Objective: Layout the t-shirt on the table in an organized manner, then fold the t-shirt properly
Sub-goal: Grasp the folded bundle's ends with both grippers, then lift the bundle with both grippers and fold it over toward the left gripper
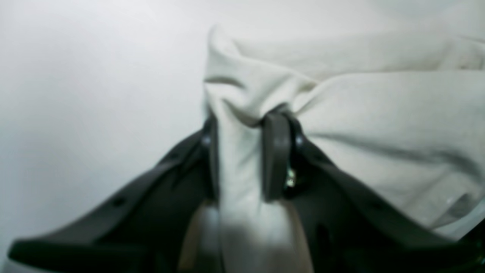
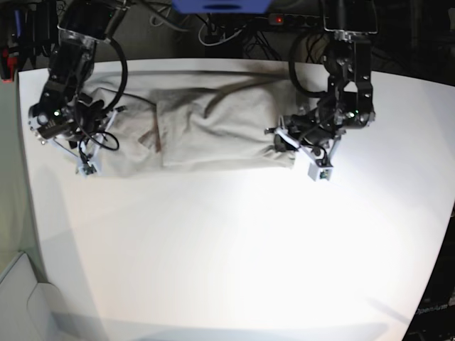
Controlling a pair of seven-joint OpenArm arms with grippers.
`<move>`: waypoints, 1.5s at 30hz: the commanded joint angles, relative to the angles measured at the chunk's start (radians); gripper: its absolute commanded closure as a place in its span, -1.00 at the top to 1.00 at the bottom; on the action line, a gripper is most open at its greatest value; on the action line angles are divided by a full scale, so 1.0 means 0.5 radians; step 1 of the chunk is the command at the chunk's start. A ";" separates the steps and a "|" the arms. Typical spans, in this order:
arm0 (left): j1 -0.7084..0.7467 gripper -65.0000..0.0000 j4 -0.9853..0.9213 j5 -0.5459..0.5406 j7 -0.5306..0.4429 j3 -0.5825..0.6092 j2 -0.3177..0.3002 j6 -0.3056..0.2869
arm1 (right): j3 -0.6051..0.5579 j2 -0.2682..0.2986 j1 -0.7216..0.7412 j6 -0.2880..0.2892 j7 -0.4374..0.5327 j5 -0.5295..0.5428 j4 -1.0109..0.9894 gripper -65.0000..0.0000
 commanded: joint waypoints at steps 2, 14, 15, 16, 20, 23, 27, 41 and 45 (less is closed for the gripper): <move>-0.006 -0.46 0.013 0.045 0.050 -0.008 -0.031 0.009 | -0.076 0.013 0.044 -0.022 -0.025 0.028 0.177 -1.00; -0.021 -0.46 0.013 0.045 0.050 -0.008 -0.046 0.009 | -0.571 -0.070 0.029 -0.022 -0.222 0.021 0.450 -1.00; -0.021 -0.46 0.013 0.045 0.050 -0.008 -0.046 0.009 | -0.644 -0.073 0.007 -0.022 -0.222 0.018 0.450 -1.00; -0.021 -0.46 0.013 0.045 0.050 -0.008 -0.046 0.009 | -0.718 -0.088 0.001 -0.022 -0.215 0.018 0.450 -1.00; -0.046 -0.46 0.013 0.045 0.050 -0.008 -0.043 0.009 | -0.966 -0.181 0.007 -0.022 -0.209 0.018 0.444 -1.00; -0.049 -0.46 0.013 0.045 0.050 -0.008 -0.043 0.009 | -1.154 -0.239 0.013 -0.022 -0.209 0.018 0.444 -1.00; -0.049 -0.46 0.001 0.045 0.050 -0.008 -0.043 0.009 | -1.381 -0.303 0.102 -0.022 -0.206 0.024 0.324 -1.00; -0.049 -0.46 0.004 0.045 0.047 -0.008 -0.043 0.009 | -1.626 -0.340 0.259 -0.022 0.064 0.031 -0.339 -1.00; -0.049 -0.46 0.013 0.045 0.047 -0.008 -0.043 0.009 | -1.623 -0.340 0.299 -0.022 0.107 0.190 -0.342 -1.00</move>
